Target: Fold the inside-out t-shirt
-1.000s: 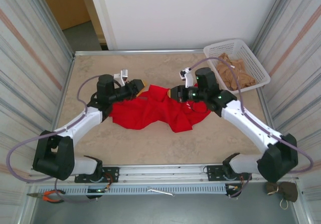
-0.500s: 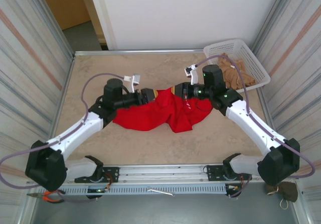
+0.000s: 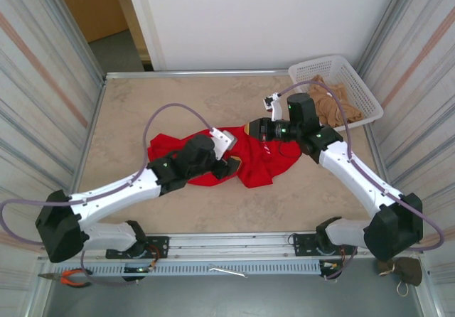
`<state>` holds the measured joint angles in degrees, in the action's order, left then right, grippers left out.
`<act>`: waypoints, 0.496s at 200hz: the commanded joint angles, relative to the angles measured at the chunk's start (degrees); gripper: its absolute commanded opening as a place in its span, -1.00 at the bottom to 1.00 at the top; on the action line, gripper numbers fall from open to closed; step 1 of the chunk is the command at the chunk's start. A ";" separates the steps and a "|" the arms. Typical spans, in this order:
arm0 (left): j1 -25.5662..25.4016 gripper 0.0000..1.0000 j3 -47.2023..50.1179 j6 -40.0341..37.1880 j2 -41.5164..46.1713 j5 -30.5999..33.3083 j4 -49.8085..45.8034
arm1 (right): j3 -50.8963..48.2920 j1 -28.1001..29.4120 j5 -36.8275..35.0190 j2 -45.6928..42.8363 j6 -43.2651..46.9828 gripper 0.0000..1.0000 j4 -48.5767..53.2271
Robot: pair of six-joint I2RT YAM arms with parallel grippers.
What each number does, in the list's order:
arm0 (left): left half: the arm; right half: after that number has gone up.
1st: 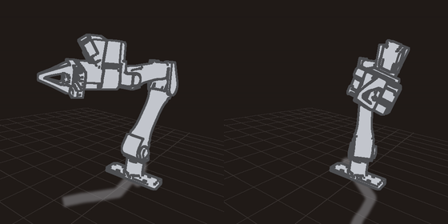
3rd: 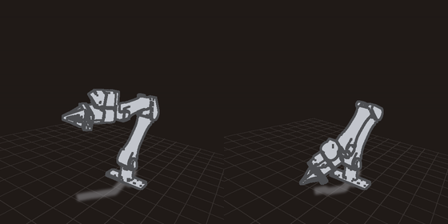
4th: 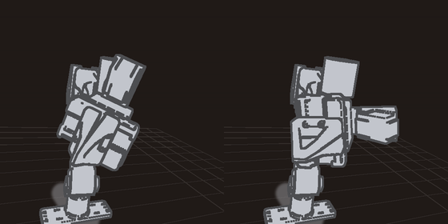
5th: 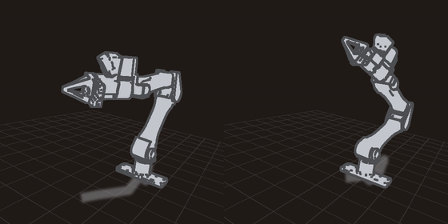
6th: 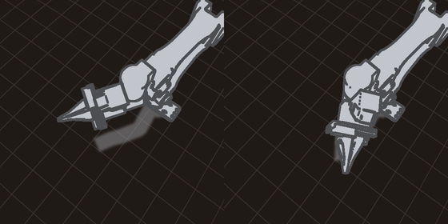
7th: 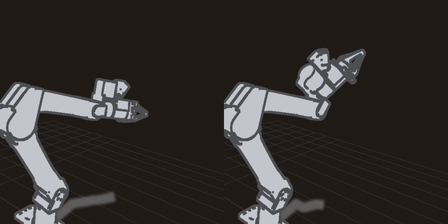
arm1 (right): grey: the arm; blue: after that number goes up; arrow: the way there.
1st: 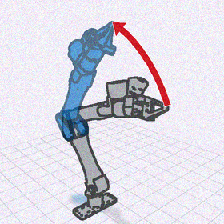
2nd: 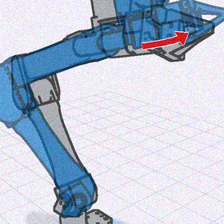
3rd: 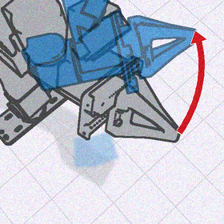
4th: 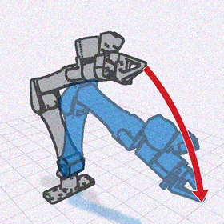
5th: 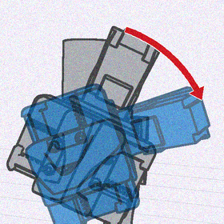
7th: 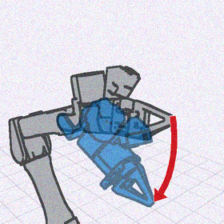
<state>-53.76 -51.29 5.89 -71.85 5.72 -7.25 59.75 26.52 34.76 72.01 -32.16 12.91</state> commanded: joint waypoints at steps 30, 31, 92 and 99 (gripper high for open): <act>0.46 -0.34 -5.88 -7.19 -6.39 4.99 1.57 | -0.25 -0.28 1.45 0.47 -1.24 -1.00 -1.65; 0.48 -0.37 -5.95 -7.20 -6.47 4.95 1.60 | -0.29 -0.26 1.40 0.49 -1.24 -1.00 -1.69; 8.82 -1.00 -12.05 1.50 -2.51 -14.04 -2.06 | -0.51 -2.50 0.52 5.35 -2.32 -1.00 -4.46; 10.92 -1.00 -12.76 4.08 -1.90 -18.90 -2.04 | -0.50 -3.18 0.07 6.43 -2.70 -1.00 -4.94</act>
<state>-47.42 -60.03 3.03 -77.80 0.71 -8.67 59.72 25.12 34.76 75.50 -32.97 10.70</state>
